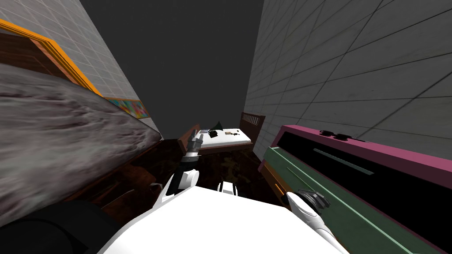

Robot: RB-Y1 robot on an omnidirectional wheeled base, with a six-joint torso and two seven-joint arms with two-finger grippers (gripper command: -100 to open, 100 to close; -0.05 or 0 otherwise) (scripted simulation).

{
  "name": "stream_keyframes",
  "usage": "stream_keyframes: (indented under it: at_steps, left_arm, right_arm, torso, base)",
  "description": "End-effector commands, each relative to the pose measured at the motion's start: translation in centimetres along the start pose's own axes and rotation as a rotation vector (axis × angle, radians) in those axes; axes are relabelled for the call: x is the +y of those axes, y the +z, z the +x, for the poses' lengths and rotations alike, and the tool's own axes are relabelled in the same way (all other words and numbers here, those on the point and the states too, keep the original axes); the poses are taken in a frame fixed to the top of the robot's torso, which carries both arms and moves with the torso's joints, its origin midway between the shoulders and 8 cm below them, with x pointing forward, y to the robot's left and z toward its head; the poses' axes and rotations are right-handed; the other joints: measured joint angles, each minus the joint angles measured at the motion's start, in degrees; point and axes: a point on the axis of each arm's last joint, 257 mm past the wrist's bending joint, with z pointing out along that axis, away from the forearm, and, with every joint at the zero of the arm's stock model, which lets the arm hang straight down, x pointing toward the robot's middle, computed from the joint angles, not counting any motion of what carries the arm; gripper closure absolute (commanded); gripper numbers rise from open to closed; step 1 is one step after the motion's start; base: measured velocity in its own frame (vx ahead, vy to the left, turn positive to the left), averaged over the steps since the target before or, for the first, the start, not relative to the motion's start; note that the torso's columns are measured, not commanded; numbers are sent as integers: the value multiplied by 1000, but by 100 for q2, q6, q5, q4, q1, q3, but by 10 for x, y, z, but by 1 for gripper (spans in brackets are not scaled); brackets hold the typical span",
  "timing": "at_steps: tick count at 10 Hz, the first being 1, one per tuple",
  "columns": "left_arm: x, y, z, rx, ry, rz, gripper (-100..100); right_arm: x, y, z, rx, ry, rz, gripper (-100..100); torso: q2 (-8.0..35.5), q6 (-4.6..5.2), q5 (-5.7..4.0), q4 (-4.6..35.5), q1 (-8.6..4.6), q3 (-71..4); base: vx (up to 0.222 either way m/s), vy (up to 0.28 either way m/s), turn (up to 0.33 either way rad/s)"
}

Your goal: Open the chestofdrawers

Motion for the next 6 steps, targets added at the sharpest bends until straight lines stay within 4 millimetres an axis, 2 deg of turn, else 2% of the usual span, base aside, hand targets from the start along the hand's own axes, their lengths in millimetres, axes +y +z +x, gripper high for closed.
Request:
stream_keyframes:
  at_steps: [1, 6]
  left_arm:
    - [0, 0, 0, 0, 0, 0, 0]
    - [0, 0, 0, 0, 0, 0, 0]
  right_arm:
    - [-17, 21, -11, -3, -5, 0, -100]
    - [-54, 59, -35, -17, -7, 2, -100]
  torso:
    - [3, 5, 13, 2, 14, -3]
    - [35, 5, 30, 13, 48, 16]
  base:
    - [-27, 88, -36]
    - [-27, 90, -23]
